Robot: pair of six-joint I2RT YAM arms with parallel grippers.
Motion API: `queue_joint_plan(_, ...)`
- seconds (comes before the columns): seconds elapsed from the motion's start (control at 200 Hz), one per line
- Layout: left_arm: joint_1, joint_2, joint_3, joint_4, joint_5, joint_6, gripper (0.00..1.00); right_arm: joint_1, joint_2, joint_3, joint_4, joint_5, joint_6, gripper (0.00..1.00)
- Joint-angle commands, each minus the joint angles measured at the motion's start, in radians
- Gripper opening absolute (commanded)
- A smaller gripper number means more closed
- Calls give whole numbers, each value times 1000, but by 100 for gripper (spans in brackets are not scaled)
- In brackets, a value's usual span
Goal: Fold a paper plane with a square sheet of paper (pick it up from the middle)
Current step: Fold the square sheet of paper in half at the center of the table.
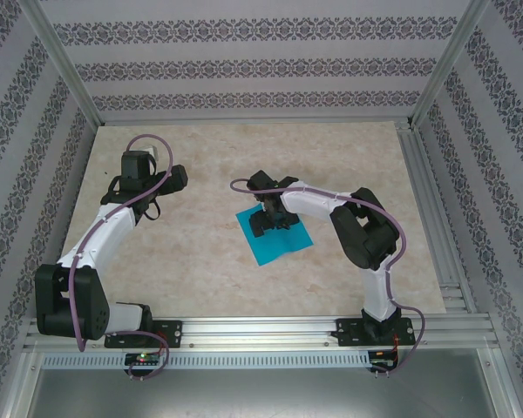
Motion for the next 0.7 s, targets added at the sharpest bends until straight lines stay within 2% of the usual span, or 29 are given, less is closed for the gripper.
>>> queue_joint_plan(0.0, 2, 7, 1, 5, 20, -18, 100, -5, 93, -71, -30, 34, 8, 84)
queue_joint_plan(0.145, 2, 13, -8, 6, 37, -35, 100, -6, 47, -61, 0, 22, 26, 74)
queue_joint_plan(0.21, 2, 15, -16, 9, 58, -44, 100, -7, 9, -62, 35, -10, 43, 66)
queue_joint_plan(0.325, -1, 31, -28, 15, 107, -67, 98, -13, -79, -85, 140, -109, 93, 51)
queue_joint_plan(0.43, -15, 47, -29, 17, 155, -81, 94, -36, -169, -131, 293, -234, 176, 43)
queue_joint_plan(0.579, -56, 64, -31, 30, 183, -111, 89, -83, -270, -232, 529, -398, 306, 37)
queue_joint_plan(0.694, -98, 85, -33, 55, 210, -139, 84, -131, -298, -318, 704, -505, 402, 36)
